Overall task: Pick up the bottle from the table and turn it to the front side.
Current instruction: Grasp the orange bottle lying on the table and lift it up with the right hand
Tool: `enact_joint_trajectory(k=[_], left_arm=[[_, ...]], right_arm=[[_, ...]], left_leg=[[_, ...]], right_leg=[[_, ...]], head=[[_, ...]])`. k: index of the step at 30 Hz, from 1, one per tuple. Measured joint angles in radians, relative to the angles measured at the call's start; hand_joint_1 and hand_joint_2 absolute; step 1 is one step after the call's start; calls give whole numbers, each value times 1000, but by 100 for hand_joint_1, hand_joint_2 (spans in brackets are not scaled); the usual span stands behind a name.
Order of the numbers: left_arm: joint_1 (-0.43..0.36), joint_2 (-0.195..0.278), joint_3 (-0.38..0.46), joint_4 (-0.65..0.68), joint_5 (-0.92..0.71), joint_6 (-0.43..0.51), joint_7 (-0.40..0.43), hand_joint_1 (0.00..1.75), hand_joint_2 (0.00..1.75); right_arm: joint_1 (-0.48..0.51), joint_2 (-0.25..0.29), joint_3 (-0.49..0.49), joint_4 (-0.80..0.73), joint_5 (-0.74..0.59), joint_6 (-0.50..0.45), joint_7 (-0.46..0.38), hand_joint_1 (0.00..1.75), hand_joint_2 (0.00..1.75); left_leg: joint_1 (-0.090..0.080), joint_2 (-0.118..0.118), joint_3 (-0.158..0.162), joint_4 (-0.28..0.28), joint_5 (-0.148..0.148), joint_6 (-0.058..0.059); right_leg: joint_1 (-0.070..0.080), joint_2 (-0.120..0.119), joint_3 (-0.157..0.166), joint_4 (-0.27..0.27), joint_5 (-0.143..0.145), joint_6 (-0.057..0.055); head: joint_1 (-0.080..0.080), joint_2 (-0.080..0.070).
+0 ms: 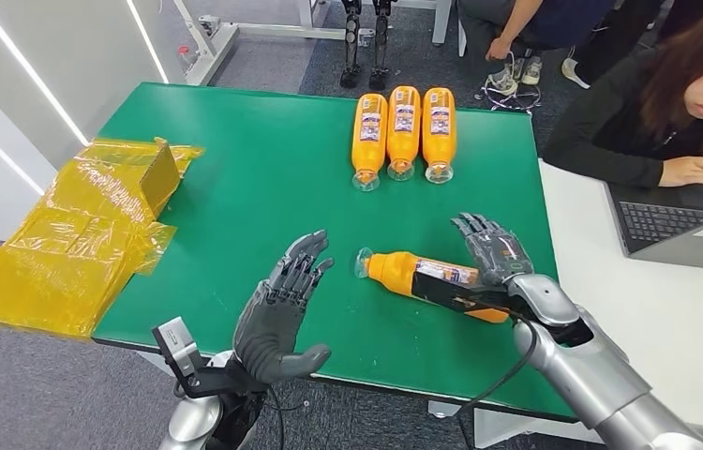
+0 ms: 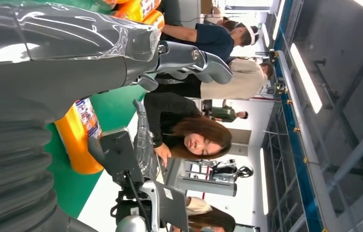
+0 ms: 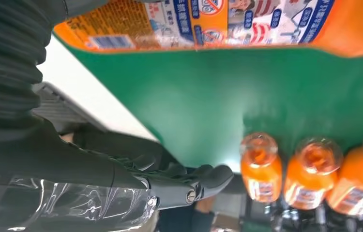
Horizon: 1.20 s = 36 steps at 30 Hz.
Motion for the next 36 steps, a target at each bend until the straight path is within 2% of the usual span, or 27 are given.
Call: enact_joint_trajectory(k=[9,27,36], left_arm=[[2,3,0,0,3,-4,9,0,175],[-20,15,0,26,30,-18,-7,0,175],[-32,20,-1,40,40,-21,-8,0,175]], right_arm=[[1,-4,20,88,-59,34,-5,0,175],[9,-4,69,175,-61,30,-22,0,175],[-31,-30,106,195,-87,118,-63,0,175]], left_leg=[[0,0,0,0,0,0],[0,0,1,0,0,0],[0,1,4,0,0,0]], right_leg=[[0,0,0,0,0,0],[0,0,0,0,0,0],[0,0,3,0,0,0]], head=[[0,0],[0,0],[0,0]])
